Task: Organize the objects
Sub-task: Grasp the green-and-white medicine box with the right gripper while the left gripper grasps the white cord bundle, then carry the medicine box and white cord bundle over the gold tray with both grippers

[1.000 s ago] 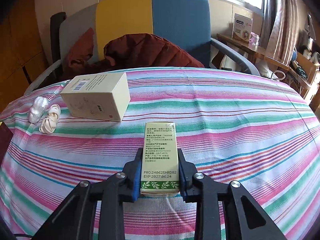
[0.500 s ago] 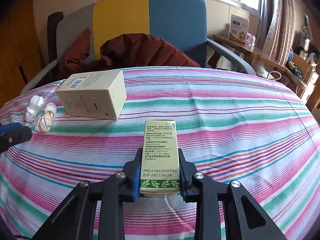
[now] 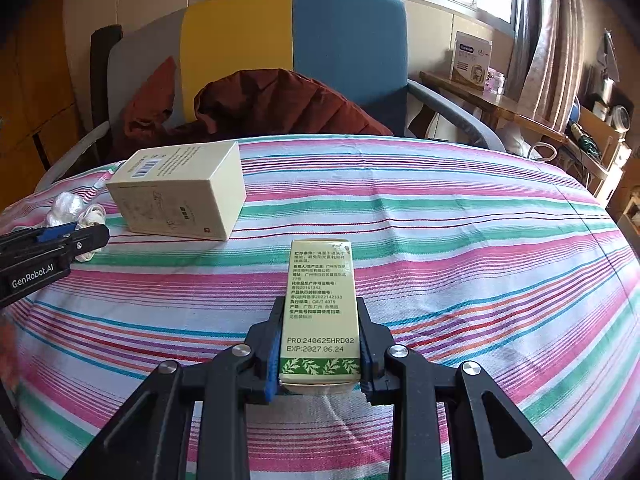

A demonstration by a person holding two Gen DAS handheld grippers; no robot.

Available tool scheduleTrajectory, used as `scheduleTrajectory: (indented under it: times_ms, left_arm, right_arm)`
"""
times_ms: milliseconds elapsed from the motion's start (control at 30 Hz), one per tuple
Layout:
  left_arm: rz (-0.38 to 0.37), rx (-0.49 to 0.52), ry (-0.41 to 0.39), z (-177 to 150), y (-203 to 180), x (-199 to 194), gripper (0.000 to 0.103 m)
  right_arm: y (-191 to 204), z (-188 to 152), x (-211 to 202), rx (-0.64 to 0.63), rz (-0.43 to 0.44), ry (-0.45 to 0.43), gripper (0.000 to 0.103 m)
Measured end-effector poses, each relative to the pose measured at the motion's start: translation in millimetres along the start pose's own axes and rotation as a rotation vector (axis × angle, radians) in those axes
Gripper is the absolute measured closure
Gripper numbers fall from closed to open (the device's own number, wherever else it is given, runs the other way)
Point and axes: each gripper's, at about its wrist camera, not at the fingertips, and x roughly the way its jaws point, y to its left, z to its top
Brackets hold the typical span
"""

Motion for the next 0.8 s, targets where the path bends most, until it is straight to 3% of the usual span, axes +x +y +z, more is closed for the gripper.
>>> scheduleTrajectory:
  times_ms: [400,700,800]
  left_arm:
    - [0.013,-0.087,-0.047,-36.7,27.7,-30.8,0.07]
    - [0.0,-0.124,-0.062,-61.7,41.1,-53.1,0.07]
    - [-0.024,-0.131,-0.068,-69.5,42.9,-60.8,0.07]
  right_arm:
    - [0.2,0.0,-3.0,-0.01,-0.038,-0.018,0.073]
    - [9.8,-2.0,-34.7,-0.043,-0.12,-0.157,0.073]
    - [12.7,-4.8,-42.5,-0.033,-0.127,-0.167,0.073]
